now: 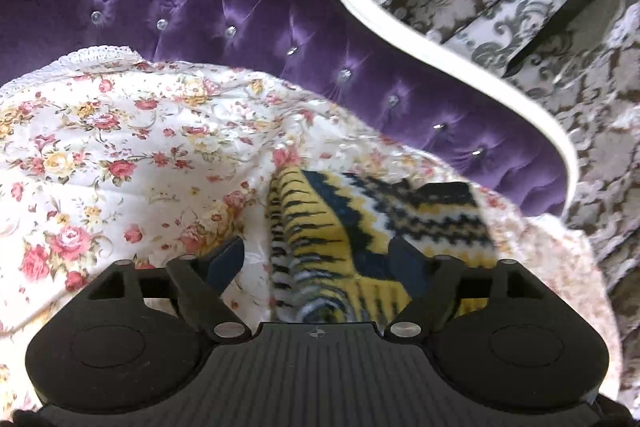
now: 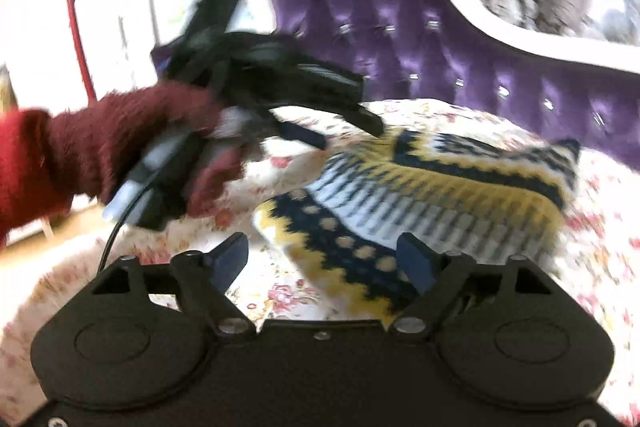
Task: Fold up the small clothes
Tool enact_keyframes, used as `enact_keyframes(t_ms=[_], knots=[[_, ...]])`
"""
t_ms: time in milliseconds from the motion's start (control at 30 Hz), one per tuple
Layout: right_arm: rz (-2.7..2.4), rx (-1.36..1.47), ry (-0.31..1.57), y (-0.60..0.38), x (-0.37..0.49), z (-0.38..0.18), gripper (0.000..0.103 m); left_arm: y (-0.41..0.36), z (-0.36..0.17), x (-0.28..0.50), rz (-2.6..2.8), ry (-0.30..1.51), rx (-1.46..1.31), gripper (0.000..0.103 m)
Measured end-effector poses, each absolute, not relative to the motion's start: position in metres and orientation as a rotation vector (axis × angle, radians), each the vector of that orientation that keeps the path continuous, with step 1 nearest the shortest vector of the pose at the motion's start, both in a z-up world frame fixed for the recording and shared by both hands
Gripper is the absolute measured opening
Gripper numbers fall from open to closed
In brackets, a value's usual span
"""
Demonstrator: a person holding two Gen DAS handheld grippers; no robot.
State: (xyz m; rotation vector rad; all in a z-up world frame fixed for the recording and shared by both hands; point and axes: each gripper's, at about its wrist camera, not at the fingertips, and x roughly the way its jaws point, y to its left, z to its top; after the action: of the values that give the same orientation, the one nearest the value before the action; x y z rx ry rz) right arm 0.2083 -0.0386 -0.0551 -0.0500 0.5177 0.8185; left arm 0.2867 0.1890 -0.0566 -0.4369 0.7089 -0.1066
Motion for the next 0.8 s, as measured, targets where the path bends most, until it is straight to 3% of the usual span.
enact_keyframes(t_ms=[133, 300, 800], knots=[[0.761, 0.181, 0.584, -0.085, 0.238, -0.053, 0.095, 0.185, -0.058, 0.269, -0.163, 0.746, -0.474, 0.084], [0.683, 0.431, 0.644, -0.127, 0.281, -0.059, 0.096, 0.173, -0.077, 0.253, -0.213, 0.817, -0.497, 0.084], [0.743, 0.608, 0.746, -0.130, 0.372, -0.097, 0.096, 0.156, -0.105, 0.275, -0.334, 0.885, -0.597, 0.085]])
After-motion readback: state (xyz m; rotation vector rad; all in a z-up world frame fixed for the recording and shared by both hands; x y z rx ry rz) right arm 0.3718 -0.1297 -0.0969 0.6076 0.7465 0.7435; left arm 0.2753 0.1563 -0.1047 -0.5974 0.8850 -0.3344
